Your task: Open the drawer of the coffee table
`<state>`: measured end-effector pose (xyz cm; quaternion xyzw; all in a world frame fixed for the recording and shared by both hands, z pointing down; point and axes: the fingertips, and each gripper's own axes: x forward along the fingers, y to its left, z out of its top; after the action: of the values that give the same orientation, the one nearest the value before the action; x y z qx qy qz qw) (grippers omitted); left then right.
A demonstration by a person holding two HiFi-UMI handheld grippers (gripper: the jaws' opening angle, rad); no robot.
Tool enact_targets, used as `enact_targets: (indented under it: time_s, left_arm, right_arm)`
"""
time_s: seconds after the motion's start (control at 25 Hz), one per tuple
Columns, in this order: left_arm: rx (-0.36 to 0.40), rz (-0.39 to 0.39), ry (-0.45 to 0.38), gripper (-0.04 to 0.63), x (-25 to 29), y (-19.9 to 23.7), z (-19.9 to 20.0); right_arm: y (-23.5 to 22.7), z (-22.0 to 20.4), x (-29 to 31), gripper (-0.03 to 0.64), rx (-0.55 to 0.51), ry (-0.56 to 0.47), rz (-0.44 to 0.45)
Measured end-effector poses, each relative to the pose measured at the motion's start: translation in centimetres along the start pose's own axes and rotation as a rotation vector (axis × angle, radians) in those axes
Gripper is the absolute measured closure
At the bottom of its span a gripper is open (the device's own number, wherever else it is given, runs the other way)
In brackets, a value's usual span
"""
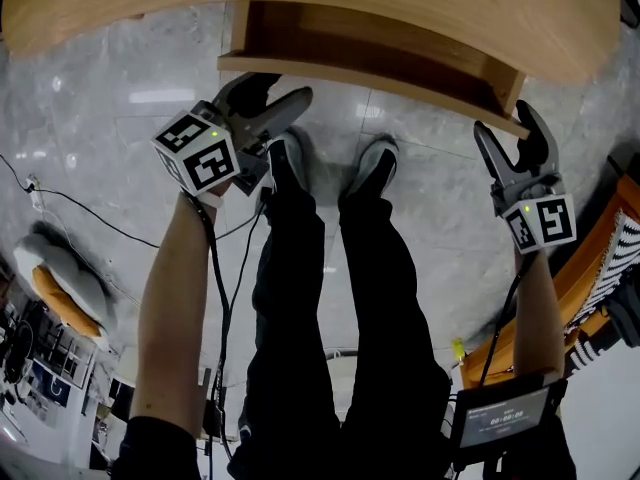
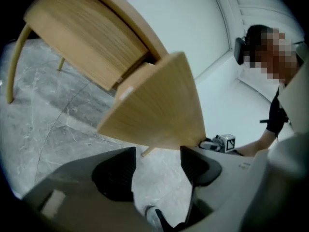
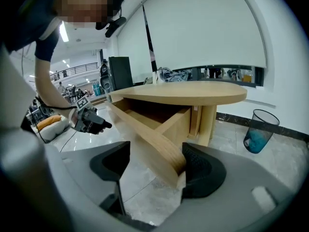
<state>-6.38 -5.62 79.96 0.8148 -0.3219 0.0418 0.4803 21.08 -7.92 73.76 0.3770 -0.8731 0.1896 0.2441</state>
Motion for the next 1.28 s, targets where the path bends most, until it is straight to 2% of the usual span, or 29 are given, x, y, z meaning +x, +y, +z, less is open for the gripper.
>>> enact_targets:
  time_s: [0.08, 0.12, 0.28, 0.4, 0.48, 0.52, 0.68, 0.72, 0.8, 0.88, 1.12, 1.28]
  left_arm:
    - [0.055, -0.009, 0.049, 0.295, -0.2, -2.1, -1.6]
    - [0.056, 0.002, 0.055, 0.295, -0.4, -2.3, -2.0]
    - [0.001, 0.084, 0.008, 0.295, -1.9, 0.2, -1.2]
    - [0.025, 0.155, -0.033, 0.284, -3.8, 1.7, 0.9]
    - [0.105, 0.207, -0.032, 0.281, -4.8, 2.0, 2.6]
    - [0.169, 0.232, -0.016, 0.279, -5.1, 1.9, 3.3]
    - [0.487, 0.314, 0.097, 0.265, -4.9, 0.6, 5.0]
    - [0.541, 0.323, 0.117, 0.264, -4.6, 0.2, 5.1]
    - [0.602, 0.323, 0.149, 0.264, -4.0, -0.6, 5.1]
    - [0.613, 0.326, 0.165, 0.265, -3.5, -1.1, 4.7]
    - [0.495, 0.366, 0.088, 0.265, -3.5, -1.6, 5.5]
    - [0.483, 0.368, 0.088, 0.265, -3.7, -2.1, 5.4]
  right_arm:
    - [0.4, -0.1, -0.8, 0.299, 0.02, -0.01, -0.015]
    - [0.5, -0.2, -1.0, 0.299, 0.025, -0.012, -0.02]
    - [0.4, -0.1, -1.1, 0.299, 0.026, -0.002, -0.017]
    - [0.3, -0.1, -1.0, 0.305, 0.024, 0.005, -0.01]
    - [0.3, -0.1, -1.1, 0.303, 0.029, 0.007, -0.014]
    - [0.3, -0.1, -1.1, 0.302, 0.032, 0.01, -0.016]
    - [0.3, -0.3, -1.0, 0.299, 0.039, 0.029, -0.016]
    - [0.3, -0.4, -1.0, 0.299, 0.041, 0.032, -0.016]
    - [0.2, -0.5, -1.0, 0.298, 0.049, 0.036, -0.021]
    - [0.3, -0.4, -0.9, 0.298, 0.059, 0.043, -0.026]
    - [0.5, 0.1, -1.0, 0.302, 0.058, 0.059, -0.02]
    - [0.6, 0.1, -1.2, 0.301, 0.05, 0.068, -0.03]
